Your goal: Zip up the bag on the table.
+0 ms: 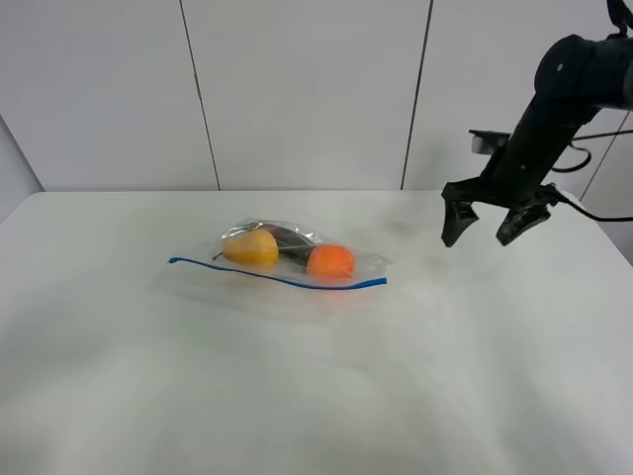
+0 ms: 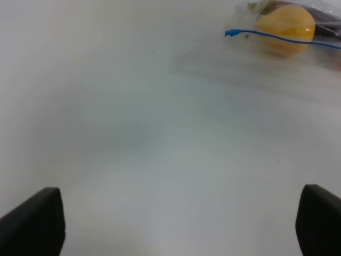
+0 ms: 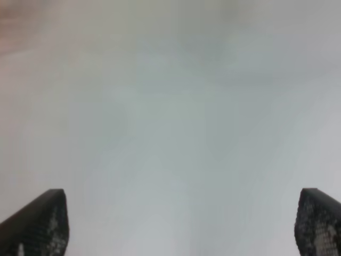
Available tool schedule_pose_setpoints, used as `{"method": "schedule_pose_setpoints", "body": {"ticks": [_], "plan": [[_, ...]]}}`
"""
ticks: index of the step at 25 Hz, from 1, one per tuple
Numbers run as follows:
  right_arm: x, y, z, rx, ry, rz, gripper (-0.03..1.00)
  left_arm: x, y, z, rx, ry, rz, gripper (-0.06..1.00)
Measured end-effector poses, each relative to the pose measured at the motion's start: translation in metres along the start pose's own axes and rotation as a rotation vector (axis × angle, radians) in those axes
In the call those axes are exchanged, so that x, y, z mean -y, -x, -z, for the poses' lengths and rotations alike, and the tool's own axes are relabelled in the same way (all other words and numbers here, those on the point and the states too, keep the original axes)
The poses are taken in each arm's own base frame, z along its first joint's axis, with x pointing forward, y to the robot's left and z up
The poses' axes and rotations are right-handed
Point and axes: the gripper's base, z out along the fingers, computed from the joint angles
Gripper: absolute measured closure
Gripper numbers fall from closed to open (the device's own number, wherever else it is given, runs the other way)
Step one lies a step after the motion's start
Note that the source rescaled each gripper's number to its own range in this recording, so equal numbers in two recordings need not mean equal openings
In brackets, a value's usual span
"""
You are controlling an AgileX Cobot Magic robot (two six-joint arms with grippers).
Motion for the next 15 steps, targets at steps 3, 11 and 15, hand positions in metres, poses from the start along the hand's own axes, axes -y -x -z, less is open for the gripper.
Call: {"method": "schedule_pose_setpoints", "body": {"ticks": [3,11,15], "plan": [[0.005,-0.004,0.007,0.002,-0.071,-0.005,0.04,0.0,0.0,0.0,0.0,0.0,0.0,-0.06],[-0.002,-0.05,0.029,-0.011,-0.067,-0.017,0.04,0.0,0.0,0.0,0.0,0.0,0.0,-0.06],[-0.009,-0.09,0.043,-0.013,-0.056,-0.021,0.04,0.0,0.0,0.0,0.0,0.0,0.0,-0.06]]}}
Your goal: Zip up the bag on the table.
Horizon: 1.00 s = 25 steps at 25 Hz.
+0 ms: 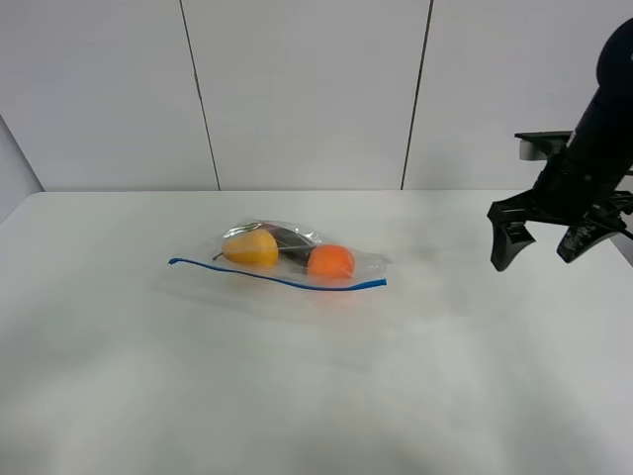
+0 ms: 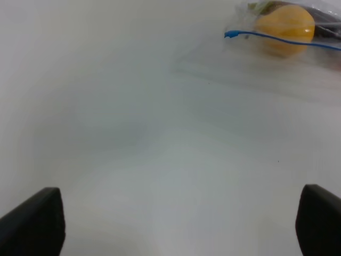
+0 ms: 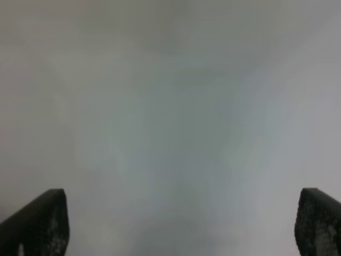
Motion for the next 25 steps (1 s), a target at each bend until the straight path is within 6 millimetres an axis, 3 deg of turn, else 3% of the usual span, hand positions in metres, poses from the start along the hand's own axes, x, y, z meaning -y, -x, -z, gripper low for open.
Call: {"method": "schedule_pose_setpoints", "body": {"ticks": [3,8,13,17,25], "plan": [[-0.004,-0.04,0.011,0.01,0.002,-0.001,0.04,0.0,0.0,0.0,0.0,0.0,0.0,-0.06],[-0.012,-0.115,0.012,0.019,0.01,-0.004,0.04,0.0,0.0,0.0,0.0,0.0,0.0,-0.06],[-0.017,-0.179,0.008,0.201,-0.004,-0.002,0.04,0.0,0.0,0.0,0.0,0.0,0.0,-0.06],[-0.021,-0.221,0.01,0.401,-0.021,0.003,0.04,0.0,0.0,0.0,0.0,0.0,0.0,-0.06],[-0.027,-0.279,0.035,0.855,-0.059,0.018,0.04,0.0,0.0,0.0,0.001,0.0,0.0,-0.06]]}}
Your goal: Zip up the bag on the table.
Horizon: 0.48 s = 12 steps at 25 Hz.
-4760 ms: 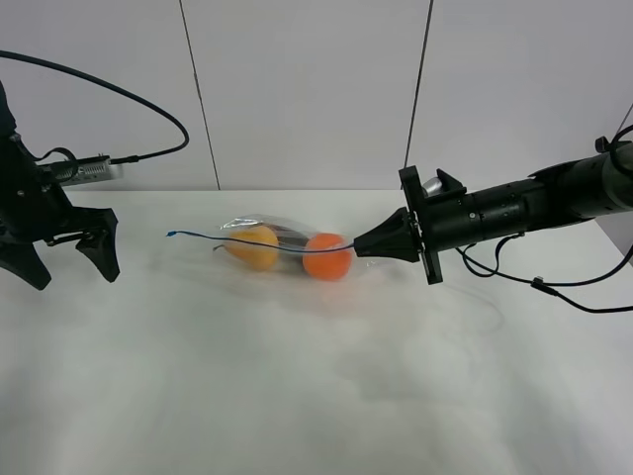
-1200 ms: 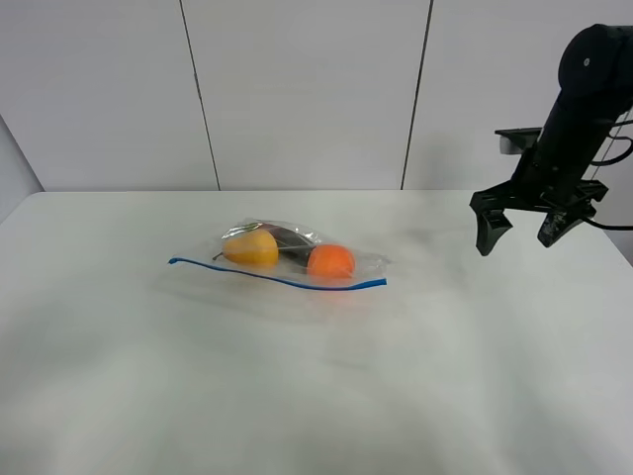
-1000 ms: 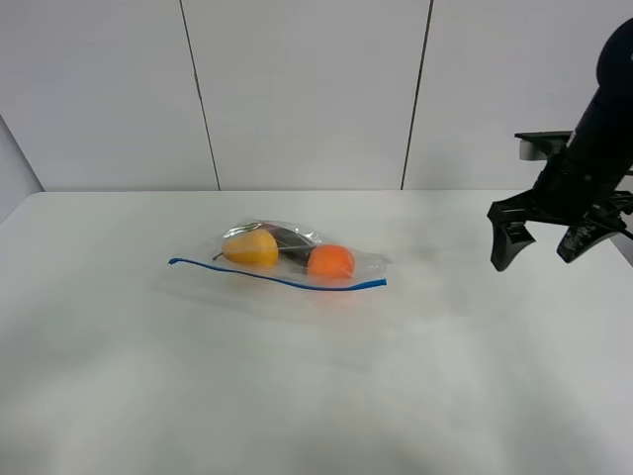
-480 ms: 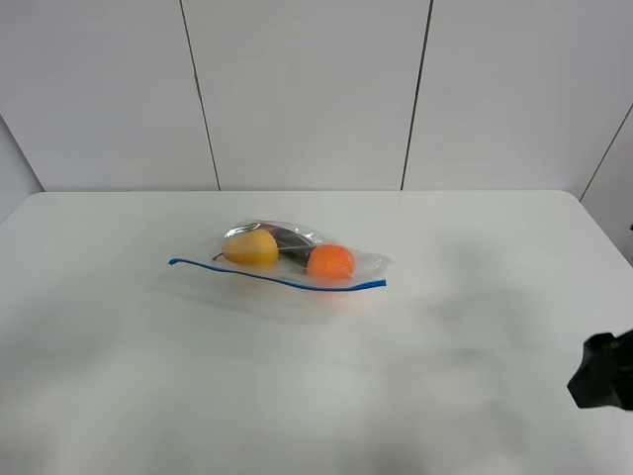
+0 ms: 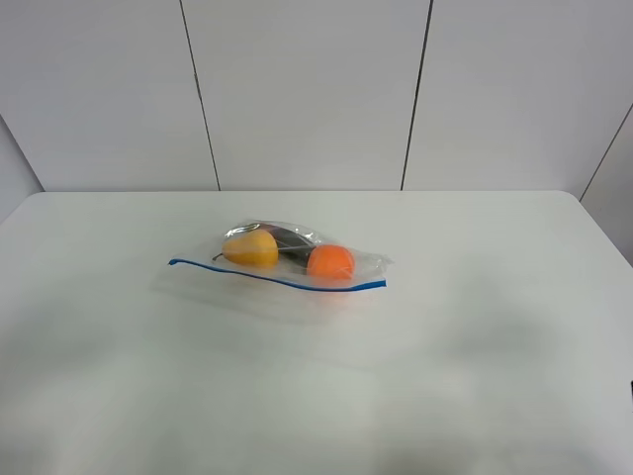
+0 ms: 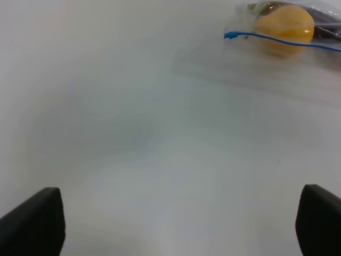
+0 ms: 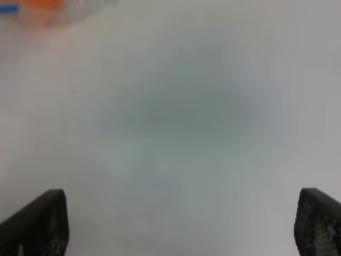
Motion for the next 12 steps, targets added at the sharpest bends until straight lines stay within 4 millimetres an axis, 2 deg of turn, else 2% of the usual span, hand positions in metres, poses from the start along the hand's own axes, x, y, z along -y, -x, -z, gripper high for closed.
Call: {"method": "schedule_pose_setpoints", "body": {"ticks": [5,12], "plan": [[-0.002,-0.016,0.025,0.186,-0.013,0.007,0.04,0.0,0.0,0.0,0.0,0.0,0.0,-0.06],[-0.002,-0.018,0.026,0.2,-0.014,0.008,0.04,0.0,0.0,0.0,0.0,0.0,0.0,-0.06]]}}
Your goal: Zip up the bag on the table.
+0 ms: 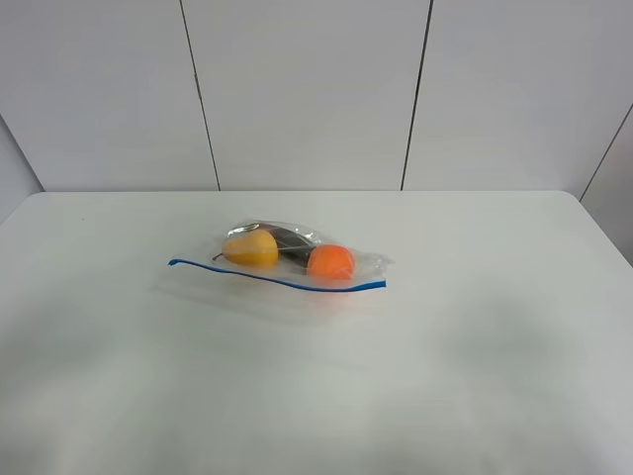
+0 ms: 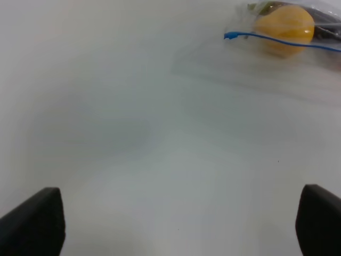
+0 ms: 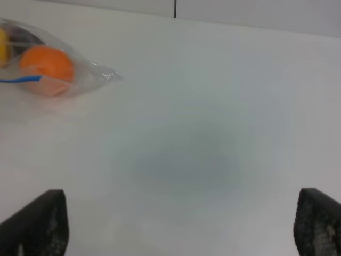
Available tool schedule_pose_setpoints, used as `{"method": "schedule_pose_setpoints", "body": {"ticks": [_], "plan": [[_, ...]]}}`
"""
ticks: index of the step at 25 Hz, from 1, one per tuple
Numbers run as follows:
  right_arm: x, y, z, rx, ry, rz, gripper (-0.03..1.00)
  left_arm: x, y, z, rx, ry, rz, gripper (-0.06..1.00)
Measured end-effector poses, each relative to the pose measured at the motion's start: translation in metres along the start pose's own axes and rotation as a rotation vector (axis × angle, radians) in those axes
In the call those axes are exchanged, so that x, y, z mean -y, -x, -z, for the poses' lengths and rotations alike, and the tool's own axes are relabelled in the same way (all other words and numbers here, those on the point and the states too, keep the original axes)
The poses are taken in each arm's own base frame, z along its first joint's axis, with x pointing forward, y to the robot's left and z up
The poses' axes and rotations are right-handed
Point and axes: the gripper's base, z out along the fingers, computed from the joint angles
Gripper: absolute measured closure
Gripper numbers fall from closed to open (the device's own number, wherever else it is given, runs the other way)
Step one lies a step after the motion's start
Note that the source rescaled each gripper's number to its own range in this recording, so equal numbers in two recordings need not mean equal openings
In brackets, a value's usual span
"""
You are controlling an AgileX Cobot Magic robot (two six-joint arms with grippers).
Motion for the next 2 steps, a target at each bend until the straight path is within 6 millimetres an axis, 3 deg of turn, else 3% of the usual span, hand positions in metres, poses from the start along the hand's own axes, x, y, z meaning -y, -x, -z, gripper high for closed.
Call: {"method": "schedule_pose_setpoints", "body": {"ticks": [2], "plan": [[0.0,-0.0004,-0.0005,-0.002,0.0,0.0,0.04,0.0,0.0,0.0,0.0,0.0,0.0,-0.06]]}}
